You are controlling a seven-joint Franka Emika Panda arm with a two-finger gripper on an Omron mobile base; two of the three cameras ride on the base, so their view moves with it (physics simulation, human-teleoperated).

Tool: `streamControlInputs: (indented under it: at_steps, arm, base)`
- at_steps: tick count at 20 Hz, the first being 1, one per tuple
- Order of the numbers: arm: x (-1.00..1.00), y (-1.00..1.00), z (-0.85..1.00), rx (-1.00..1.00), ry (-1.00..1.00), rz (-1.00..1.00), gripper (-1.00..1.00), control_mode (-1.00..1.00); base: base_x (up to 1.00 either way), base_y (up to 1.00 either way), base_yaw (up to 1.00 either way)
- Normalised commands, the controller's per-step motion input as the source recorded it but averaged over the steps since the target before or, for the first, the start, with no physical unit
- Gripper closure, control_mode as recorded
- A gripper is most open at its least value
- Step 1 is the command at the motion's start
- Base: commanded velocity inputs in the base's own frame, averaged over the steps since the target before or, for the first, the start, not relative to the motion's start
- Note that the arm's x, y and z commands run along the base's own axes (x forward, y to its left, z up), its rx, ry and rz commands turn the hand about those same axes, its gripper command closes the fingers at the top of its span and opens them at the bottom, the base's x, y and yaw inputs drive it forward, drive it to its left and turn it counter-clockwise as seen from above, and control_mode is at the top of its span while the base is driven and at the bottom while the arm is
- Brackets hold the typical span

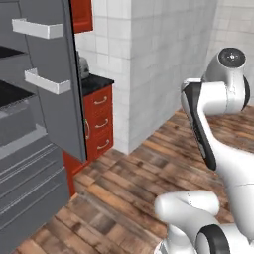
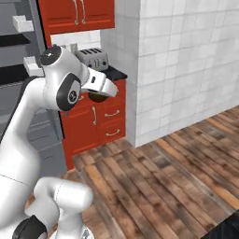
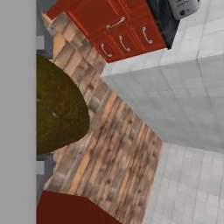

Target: Take the cheese, steak, and avocado from the fridge and place them on the plate on the dining counter to create an appetizer plate.

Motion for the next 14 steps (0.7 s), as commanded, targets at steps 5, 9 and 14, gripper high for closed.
streamControlInputs:
  at_steps: [5,9,14]
  arm:
    - [0.00,0.00,0.00,0.00,0.00,0.00,1.00,1.00]
    - [0.00,0.00,0.00,0.00,0.00,0.00,1.00,1.00]
    - [0.00,0.00,0.00,0.00,0.00,0.00,1.00,1.00]
  base:
    - [0.77,-0.01,-0.57]
    - [1.00,0.00,-0.42]
    - [1.00,0.05,-0.37]
